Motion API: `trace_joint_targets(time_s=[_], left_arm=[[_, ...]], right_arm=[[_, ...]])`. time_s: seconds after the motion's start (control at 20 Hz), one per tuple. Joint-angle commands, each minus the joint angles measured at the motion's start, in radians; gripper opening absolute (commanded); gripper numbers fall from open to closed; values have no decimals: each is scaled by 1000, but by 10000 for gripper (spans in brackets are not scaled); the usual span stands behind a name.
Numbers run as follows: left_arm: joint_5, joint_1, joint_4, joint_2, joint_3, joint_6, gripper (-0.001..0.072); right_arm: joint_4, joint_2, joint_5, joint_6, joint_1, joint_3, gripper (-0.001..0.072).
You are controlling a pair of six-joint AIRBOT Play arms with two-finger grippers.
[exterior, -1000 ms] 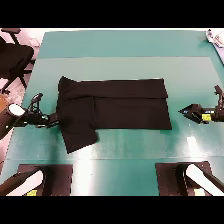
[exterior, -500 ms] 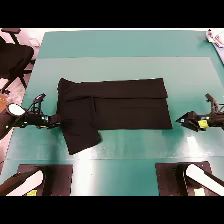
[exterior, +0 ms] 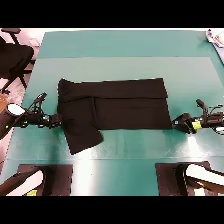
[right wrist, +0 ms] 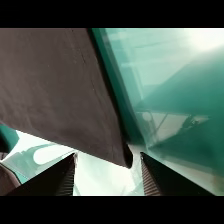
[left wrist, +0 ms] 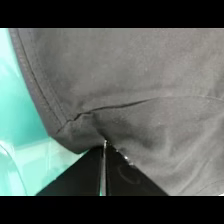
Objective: Fold the shirts.
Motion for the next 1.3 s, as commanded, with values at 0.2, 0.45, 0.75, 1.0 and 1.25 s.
trace_joint_targets(time_s=[0.2, 0.45, 0.75, 1.0, 1.25], left_arm=[[8, 0, -49, 1, 1, 41, 23], [0, 0, -49, 1, 30, 47, 24], [-23, 0, -49, 1, 36, 47, 23], [-80, 0, -48, 77, 78, 106, 23], [-109, 0, -48, 310, 116, 116, 23]], right_arm=[[27, -12, -35, -13, 1, 0, 442], [32, -12, -46, -13, 64, 0, 440], [50, -12, -68, -1, 137, 0, 26], [225, 91, -12, -38, 137, 1, 25], [287, 342, 25, -29, 136, 5, 26]])
